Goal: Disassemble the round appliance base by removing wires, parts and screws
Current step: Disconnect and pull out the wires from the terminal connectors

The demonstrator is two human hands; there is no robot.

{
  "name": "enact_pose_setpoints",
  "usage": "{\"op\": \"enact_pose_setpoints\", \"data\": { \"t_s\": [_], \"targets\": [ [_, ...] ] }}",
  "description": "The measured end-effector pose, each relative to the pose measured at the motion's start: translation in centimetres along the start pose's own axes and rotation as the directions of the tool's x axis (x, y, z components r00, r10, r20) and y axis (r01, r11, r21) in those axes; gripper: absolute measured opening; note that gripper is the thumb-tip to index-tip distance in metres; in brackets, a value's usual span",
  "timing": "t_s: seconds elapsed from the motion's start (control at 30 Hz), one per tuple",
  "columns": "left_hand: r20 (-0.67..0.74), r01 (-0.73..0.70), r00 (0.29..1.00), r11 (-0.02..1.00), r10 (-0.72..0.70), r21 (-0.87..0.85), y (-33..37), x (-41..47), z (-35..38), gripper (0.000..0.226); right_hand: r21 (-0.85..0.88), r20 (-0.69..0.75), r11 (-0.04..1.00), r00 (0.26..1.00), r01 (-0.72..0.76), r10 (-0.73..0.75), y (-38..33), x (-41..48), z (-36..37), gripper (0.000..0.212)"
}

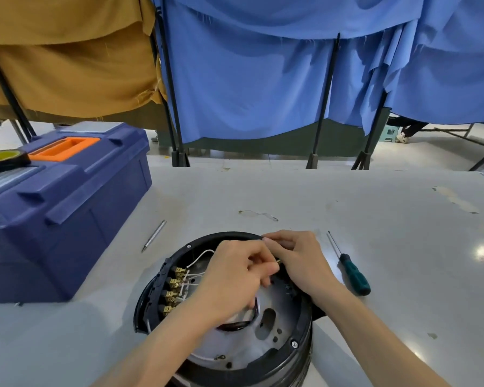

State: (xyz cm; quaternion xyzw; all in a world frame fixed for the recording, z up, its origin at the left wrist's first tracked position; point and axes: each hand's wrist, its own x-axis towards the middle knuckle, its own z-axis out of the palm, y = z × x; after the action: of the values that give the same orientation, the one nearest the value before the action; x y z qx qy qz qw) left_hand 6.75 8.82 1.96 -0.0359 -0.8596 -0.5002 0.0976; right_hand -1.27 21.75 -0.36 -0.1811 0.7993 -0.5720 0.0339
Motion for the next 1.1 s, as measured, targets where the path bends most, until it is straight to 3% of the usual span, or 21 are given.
{"op": "enact_pose_setpoints", "data": {
  "t_s": [0.13,0.3,0.33,0.43,0.53,0.6,0.67,0.73,0.77,0.83,0.93,1.1],
  "targets": [
    [-0.09,-0.023,0.996,0.938,-0.009,-0.345,0.8,1.3,-0.8,0.011,-0.014,0.037,0.998,0.998,0.059,-0.058,-0.6,-0.3,-0.2,0.03],
    [-0.198,-0.066,0.979,0.871,-0.037,-0.487,1.6,2.9,-1.9,0.011,0.034,-0.036,0.967,0.968,0.251,-0.25,-2.6,-0.5,-0.5,0.037],
    [-0.194,-0.045,0.978,0.837,-0.073,-0.546,1.9,3.1,-2.0,0.004,0.082,-0.012,0.963,0.967,0.255,-0.255,-3.1,-0.5,-0.7,0.035],
    [-0.185,-0.003,0.969,0.742,-0.163,-0.67,2.0,3.9,-1.9,0.012,0.192,0.084,0.959,0.97,0.21,-0.229,-3.8,-0.6,-0.7,0.018],
    [-0.138,0.04,0.972,0.713,-0.191,-0.7,2.0,4.3,-1.4,0.01,0.242,0.074,0.95,0.973,0.196,-0.219,-3.8,-0.7,-0.6,0.013],
    [-0.158,0.048,0.97,0.788,-0.182,-0.614,1.4,4.6,-1.6,0.007,0.242,0.038,0.954,0.981,0.176,-0.191,-3.6,-0.4,-0.6,0.01],
    [-0.259,0.022,0.962,0.975,-0.081,-0.222,-0.1,5.4,-2.7,0.007,0.183,-0.035,0.973,0.99,0.14,-0.136,-3.2,0.6,-1.1,0.006],
    [-0.285,0.035,0.958,0.968,0.038,0.248,-2.0,6.0,-4.2,0.016,0.084,-0.101,0.992,0.991,0.091,-0.082,-2.2,2.5,-2.2,0.008],
    [-0.257,0.064,0.966,0.936,0.029,0.345,-2.8,6.2,-4.8,0.02,0.04,-0.121,0.997,0.991,0.058,-0.053,-1.8,3.6,-2.7,0.009],
    [-0.194,0.125,0.979,0.92,-0.054,0.371,-4.2,6.3,-5.2,0.018,-0.046,-0.136,0.999,0.991,-0.007,0.001,-0.8,6.0,-3.2,0.009],
    [-0.152,0.159,0.983,0.895,-0.104,0.416,-5.8,6.4,-4.5,0.048,-0.285,-0.103,0.958,0.995,-0.038,0.008,0.7,9.7,-2.1,0.008],
    [-0.179,0.141,0.982,0.877,-0.064,0.459,-6.4,6.4,-4.3,0.059,-0.661,0.019,0.748,0.997,0.064,-0.068,2.2,14.1,1.8,0.022]
  ]
}}
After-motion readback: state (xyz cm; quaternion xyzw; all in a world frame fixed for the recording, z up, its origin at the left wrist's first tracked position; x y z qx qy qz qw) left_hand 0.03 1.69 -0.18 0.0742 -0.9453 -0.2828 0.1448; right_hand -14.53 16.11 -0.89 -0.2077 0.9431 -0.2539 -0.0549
